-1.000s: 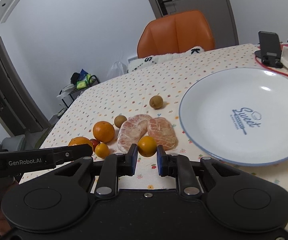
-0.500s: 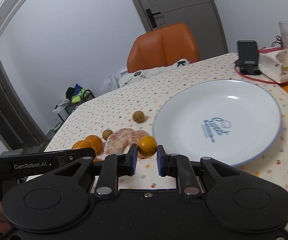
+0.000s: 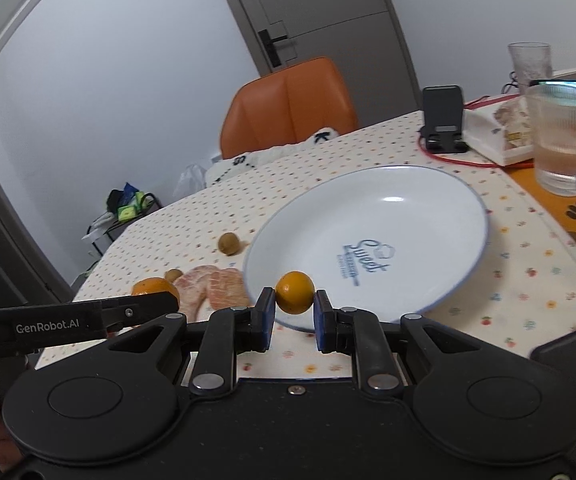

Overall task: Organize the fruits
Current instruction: 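Carry both fruits over the white plate and open both grippers to drop them, then grasp a pink pomelo segment with the right gripper while the left gripper grasps a small orange, then lift both fruits, lower them into the white plate and open both grippers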

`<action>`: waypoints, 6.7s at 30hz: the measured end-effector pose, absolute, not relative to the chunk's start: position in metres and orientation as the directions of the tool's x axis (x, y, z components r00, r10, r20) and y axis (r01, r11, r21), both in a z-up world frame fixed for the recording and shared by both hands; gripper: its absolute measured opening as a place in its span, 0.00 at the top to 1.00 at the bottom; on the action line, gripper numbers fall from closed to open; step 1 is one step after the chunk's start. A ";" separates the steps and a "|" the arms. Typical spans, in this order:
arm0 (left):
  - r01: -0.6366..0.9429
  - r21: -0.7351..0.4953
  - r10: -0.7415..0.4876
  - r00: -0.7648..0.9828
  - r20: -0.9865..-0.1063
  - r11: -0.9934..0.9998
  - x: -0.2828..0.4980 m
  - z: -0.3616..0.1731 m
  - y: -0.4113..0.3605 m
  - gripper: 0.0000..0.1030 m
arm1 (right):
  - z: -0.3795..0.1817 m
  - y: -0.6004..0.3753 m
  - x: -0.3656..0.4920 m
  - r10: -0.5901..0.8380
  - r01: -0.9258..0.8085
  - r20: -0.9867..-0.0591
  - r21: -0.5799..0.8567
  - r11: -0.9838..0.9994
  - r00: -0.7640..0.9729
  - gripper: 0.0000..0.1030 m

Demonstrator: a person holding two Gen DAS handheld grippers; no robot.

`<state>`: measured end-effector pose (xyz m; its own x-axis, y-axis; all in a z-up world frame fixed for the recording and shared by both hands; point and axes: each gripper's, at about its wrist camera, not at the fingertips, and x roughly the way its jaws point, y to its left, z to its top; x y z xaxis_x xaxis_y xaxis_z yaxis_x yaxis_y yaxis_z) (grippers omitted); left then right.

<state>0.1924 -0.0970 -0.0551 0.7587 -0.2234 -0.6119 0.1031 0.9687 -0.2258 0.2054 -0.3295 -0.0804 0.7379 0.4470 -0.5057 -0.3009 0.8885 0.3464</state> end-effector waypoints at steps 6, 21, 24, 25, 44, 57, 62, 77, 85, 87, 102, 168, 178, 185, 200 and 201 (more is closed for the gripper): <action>0.133 -0.231 -0.250 0.749 -0.613 0.964 0.201 -0.058 -0.111 0.65 | -0.081 -0.343 0.206 0.394 -0.257 -0.520 0.318 0.913 0.758 0.82; 0.195 -0.213 -0.286 0.738 -0.611 0.957 0.227 -0.059 -0.146 0.65 | -0.082 -0.362 0.202 0.353 -0.214 -0.522 0.309 0.927 0.776 0.77; 0.201 -0.213 -0.291 0.731 -0.617 0.956 0.230 -0.061 -0.151 0.65 | -0.082 -0.366 0.200 0.350 -0.206 -0.523 0.315 0.927 0.777 0.77; 0.201 -0.213 -0.291 0.730 -0.618 0.956 0.232 -0.061 -0.152 0.65 | -0.082 -0.367 0.200 0.348 -0.203 -0.523 0.315 0.927 0.778 0.77; 0.156 -0.180 -0.234 0.765 -0.600 0.971 0.234 -0.047 -0.140 0.38 | -0.078 -0.364 0.197 0.349 -0.195 -0.509 0.331 0.923 0.786 0.75; 0.073 -0.169 -0.159 0.795 -0.586 0.983 0.210 -0.034 -0.096 0.18 | -0.064 -0.340 0.191 0.368 -0.238 -0.489 0.309 0.921 0.791 0.43; 0.038 -0.171 -0.132 0.803 -0.581 0.985 0.201 -0.030 -0.076 0.14 | -0.060 -0.325 0.188 0.399 -0.279 -0.488 0.302 0.912 0.776 0.32; -0.011 -0.179 -0.101 0.792 -0.602 0.984 0.175 -0.034 -0.027 0.14 | -0.056 -0.280 0.182 0.476 -0.381 -0.478 0.287 0.879 0.738 0.26; -0.018 -0.197 -0.107 0.793 -0.600 0.980 0.168 -0.042 -0.012 0.14 | -0.060 -0.261 0.183 0.491 -0.413 -0.481 0.266 0.871 0.727 0.27; -0.019 -0.202 -0.109 0.792 -0.601 0.979 0.167 -0.046 -0.008 0.14 | -0.062 -0.257 0.185 0.493 -0.417 -0.487 0.263 0.870 0.721 0.29; -0.047 -0.253 -0.123 0.779 -0.615 0.966 0.170 -0.073 0.001 0.55 | -0.076 -0.238 0.197 0.487 -0.437 -0.531 0.227 0.870 0.693 0.42; -0.060 -0.291 -0.148 0.754 -0.640 0.955 0.182 -0.100 0.007 0.79 | -0.098 -0.189 0.210 0.425 -0.509 -0.628 0.054 0.859 0.651 0.63; -0.040 -0.263 -0.142 0.757 -0.637 0.964 0.190 -0.105 0.001 0.78 | -0.108 -0.185 0.220 0.429 -0.521 -0.633 0.048 0.852 0.644 0.66; -0.022 -0.239 -0.140 0.756 -0.639 0.971 0.189 -0.095 -0.004 0.78 | -0.104 -0.198 0.218 0.457 -0.505 -0.612 0.107 0.857 0.645 0.68; 0.042 -0.197 -0.155 0.781 -0.604 0.980 0.184 -0.067 -0.046 0.78 | -0.079 -0.244 0.200 0.482 -0.473 -0.532 0.165 0.865 0.696 0.68; 0.046 -0.194 -0.156 0.783 -0.602 0.980 0.184 -0.065 -0.049 0.78 | -0.077 -0.246 0.200 0.482 -0.471 -0.528 0.167 0.866 0.700 0.68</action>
